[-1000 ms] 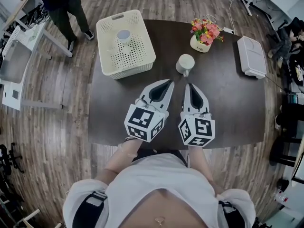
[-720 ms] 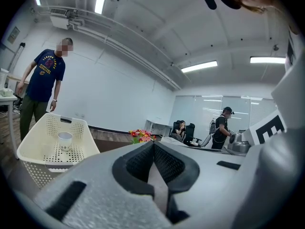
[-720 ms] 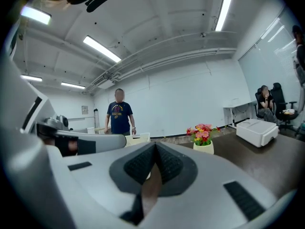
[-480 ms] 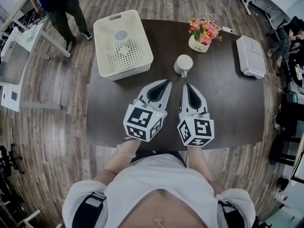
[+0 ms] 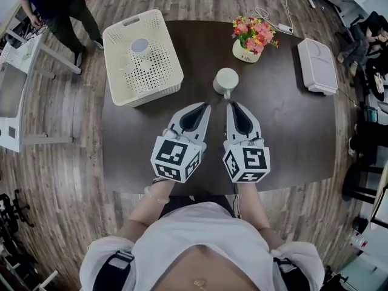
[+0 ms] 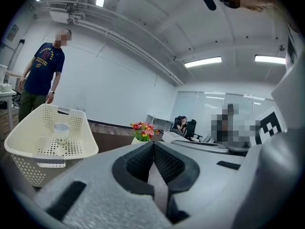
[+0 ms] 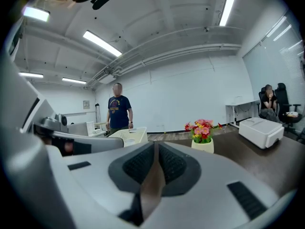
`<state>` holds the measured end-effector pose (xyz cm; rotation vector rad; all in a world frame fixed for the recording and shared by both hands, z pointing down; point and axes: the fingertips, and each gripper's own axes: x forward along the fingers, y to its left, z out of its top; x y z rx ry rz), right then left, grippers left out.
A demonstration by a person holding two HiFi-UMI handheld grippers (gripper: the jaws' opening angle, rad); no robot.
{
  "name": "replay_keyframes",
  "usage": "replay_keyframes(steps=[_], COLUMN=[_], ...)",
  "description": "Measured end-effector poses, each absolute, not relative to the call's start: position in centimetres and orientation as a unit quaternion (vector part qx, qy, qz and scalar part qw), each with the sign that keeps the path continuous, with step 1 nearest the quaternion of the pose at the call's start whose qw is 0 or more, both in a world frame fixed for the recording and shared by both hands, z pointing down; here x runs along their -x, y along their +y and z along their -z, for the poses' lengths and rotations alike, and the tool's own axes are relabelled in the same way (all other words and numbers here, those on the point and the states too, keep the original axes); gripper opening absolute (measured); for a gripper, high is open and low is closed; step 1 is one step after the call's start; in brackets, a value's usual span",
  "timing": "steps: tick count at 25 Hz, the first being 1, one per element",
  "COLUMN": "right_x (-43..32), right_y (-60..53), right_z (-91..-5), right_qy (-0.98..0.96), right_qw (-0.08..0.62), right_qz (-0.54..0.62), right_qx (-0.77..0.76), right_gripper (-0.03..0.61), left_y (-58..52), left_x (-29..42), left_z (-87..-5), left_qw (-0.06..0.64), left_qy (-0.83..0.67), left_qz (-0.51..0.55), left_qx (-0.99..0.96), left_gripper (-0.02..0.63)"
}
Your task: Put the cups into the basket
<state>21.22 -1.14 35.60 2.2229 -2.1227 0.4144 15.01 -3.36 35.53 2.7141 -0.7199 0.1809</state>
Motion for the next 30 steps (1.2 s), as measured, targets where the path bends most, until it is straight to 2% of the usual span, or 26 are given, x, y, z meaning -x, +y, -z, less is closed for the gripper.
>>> replay_keyframes(steps=[1,3,8,12,15,30], right_x=[-21.4,-21.8,-22.4,-23.8,-25.3,-27.6], right_y=[-1.5,-2.3,-4.2,-5.8,-7.3,-12.8], right_z=[-35.9,-36.6,-38.7,-40.6,-42.0,-49.0], right_qy=[-0.688,-0.695,-0.714,-0.713,-0.706,-0.693], right_qw=[0.023,0.027,0.035,0.046,0.057,0.111], right_qz=[-0.136,-0.145,-0.175,-0.191,-0.201,-0.244], right_qx=[-0.713,-0.704,-0.677,-0.674,-0.677,-0.67], right_gripper=[0.037,0.131,0.307,0.399,0.428,0.43], left_y=[-3.6,-4.1,-5.4,-6.9,-8.0,-11.1], left_x=[-15.2,-15.8,-16.7,-17.0,-17.6,-19.3], left_z=[-35.9,-36.5,-38.3,-39.7,-40.8,-46.0], left_qw=[0.165,0.168,0.177,0.186,0.189,0.22], left_qy=[-0.253,-0.255,-0.263,-0.276,-0.281,-0.301], left_qz=[-0.065,-0.068,-0.083,-0.093,-0.102,-0.136], left_qx=[-0.951,-0.95,-0.945,-0.938,-0.935,-0.918], left_gripper=[0.011,0.011,0.011,0.011,0.011,0.011])
